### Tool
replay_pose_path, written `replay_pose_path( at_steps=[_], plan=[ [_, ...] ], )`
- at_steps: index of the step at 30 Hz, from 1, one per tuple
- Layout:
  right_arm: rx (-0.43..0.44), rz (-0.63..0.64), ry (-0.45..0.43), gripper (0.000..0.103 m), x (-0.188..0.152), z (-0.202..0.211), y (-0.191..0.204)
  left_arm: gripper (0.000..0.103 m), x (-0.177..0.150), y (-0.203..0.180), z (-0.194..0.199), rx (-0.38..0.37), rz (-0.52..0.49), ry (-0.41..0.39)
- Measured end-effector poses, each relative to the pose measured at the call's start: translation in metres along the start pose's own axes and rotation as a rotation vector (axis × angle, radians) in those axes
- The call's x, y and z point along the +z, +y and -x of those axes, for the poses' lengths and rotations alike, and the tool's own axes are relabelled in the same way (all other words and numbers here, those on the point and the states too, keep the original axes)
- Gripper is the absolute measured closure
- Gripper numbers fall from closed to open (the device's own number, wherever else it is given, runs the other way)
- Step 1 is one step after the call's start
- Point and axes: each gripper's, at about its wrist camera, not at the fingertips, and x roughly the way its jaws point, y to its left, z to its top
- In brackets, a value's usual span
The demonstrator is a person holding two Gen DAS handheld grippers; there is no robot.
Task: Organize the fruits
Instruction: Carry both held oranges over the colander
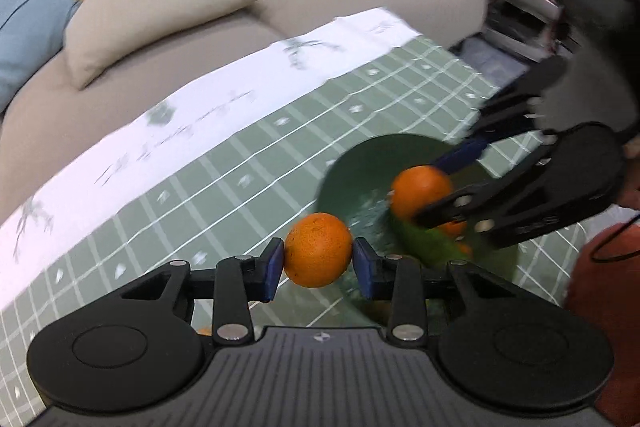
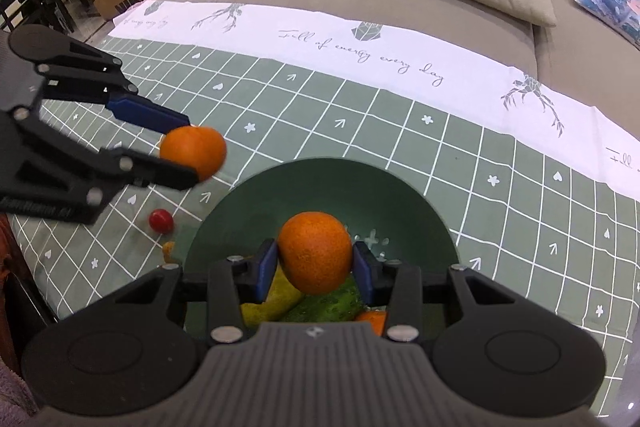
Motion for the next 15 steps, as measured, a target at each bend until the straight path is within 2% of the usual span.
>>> replay_pose_path(
  at_steps=[4, 8, 15],
  plan=[
    [0.007, -0.061, 0.002, 0.066, -0.002, -0.008, -0.012, 0.061, 0.008, -0.019, -0.017, -0.005, -0.037, 0.030],
    [0.051, -0.142, -0.003, 0.066, -0.006, -0.018, -0.025, 0.061, 0.010, -0.030, -0.040, -0.014, -0.048, 0.067],
    [0.076, -0.173, 0.018, 0.065, -0.010, -0.041, -0.035, 0.061, 0.005, -0.034, -0.061, -0.022, -0.074, 0.114]
  ],
)
